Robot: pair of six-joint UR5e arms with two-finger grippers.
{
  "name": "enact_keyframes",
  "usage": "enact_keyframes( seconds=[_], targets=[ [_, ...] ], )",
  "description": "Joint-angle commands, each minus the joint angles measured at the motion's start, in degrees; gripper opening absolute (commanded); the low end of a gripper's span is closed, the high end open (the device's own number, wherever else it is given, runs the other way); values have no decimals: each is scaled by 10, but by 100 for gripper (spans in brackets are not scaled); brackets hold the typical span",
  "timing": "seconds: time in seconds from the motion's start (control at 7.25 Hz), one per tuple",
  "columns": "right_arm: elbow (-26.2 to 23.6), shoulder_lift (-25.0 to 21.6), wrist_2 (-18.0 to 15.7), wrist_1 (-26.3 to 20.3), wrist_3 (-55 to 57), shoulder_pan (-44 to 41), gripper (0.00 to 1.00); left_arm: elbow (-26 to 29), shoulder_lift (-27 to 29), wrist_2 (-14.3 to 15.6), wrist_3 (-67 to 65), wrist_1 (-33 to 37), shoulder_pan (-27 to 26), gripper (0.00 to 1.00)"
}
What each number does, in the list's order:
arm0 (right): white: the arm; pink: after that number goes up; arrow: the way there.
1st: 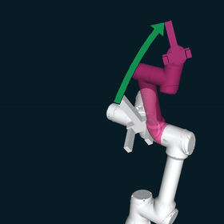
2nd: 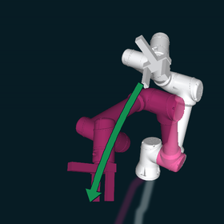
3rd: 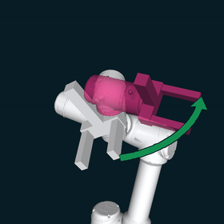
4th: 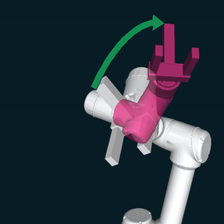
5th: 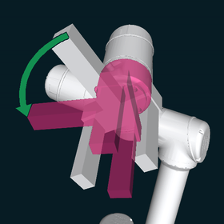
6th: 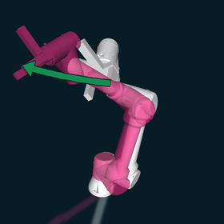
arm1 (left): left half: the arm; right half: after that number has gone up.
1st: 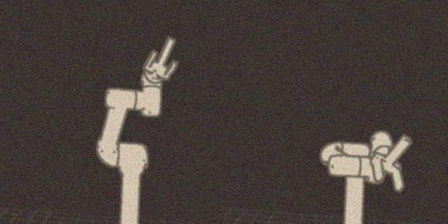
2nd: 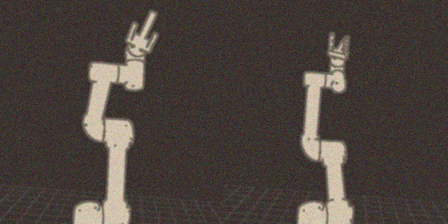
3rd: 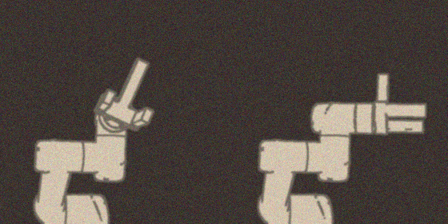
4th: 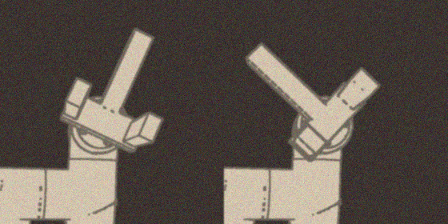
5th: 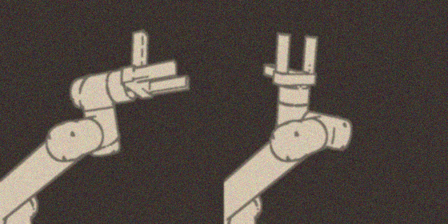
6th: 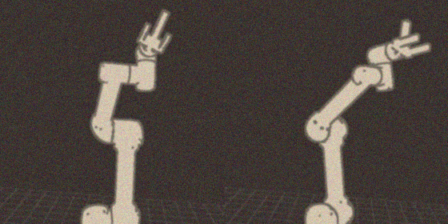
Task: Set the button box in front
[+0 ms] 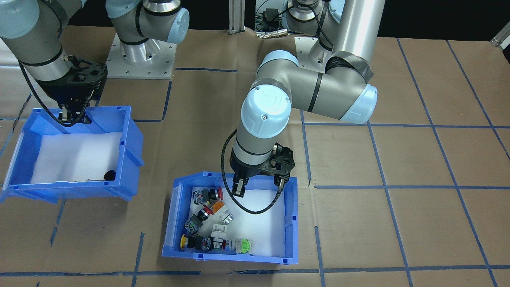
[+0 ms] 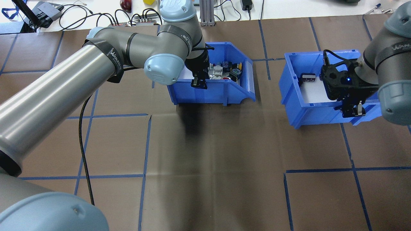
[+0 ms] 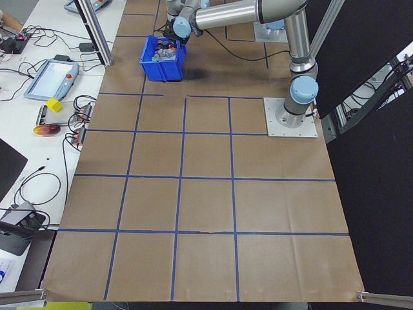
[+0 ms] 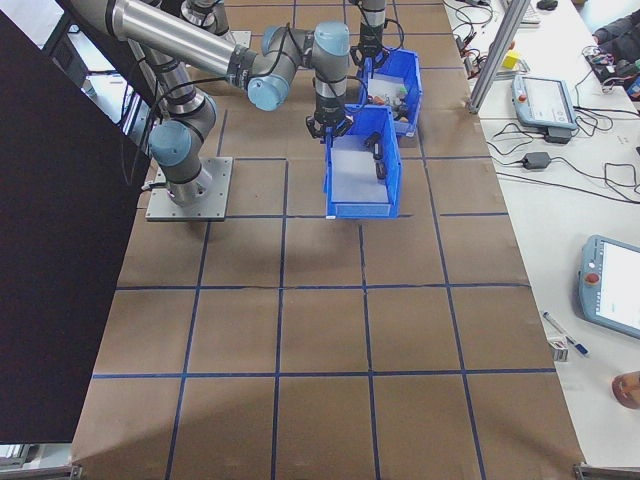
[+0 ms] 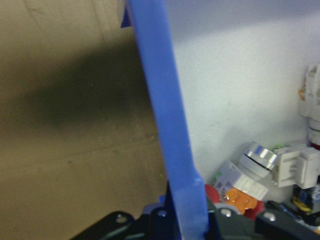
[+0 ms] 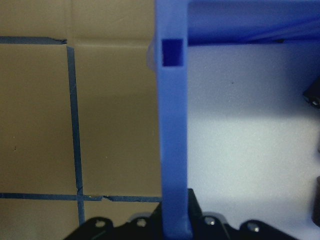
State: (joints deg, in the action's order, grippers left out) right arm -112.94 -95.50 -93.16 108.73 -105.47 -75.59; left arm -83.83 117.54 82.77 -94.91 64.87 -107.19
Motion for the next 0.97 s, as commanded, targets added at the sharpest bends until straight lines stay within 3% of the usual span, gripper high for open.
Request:
enact_keyframes(
  seconds=[0.0,0.28,0.41,0.69,0.83],
  targets=[
    [0,0,0,0,0,0,3,2,-20,2,-4,19,2,85],
    [0,0,0,-1,-1,0,3,2,-113,41,156,177,50,88],
    [0,0,-1,-1,-1,0,4,-11,-154,67,311,207,85,97],
    [-10,-6,-2,-5,7,0,4,-11,-201,137,619,266,114,98],
    [-29,-12,-3,-11,46,-3,4,-11,-219,142,740,279,136,99]
  ],
)
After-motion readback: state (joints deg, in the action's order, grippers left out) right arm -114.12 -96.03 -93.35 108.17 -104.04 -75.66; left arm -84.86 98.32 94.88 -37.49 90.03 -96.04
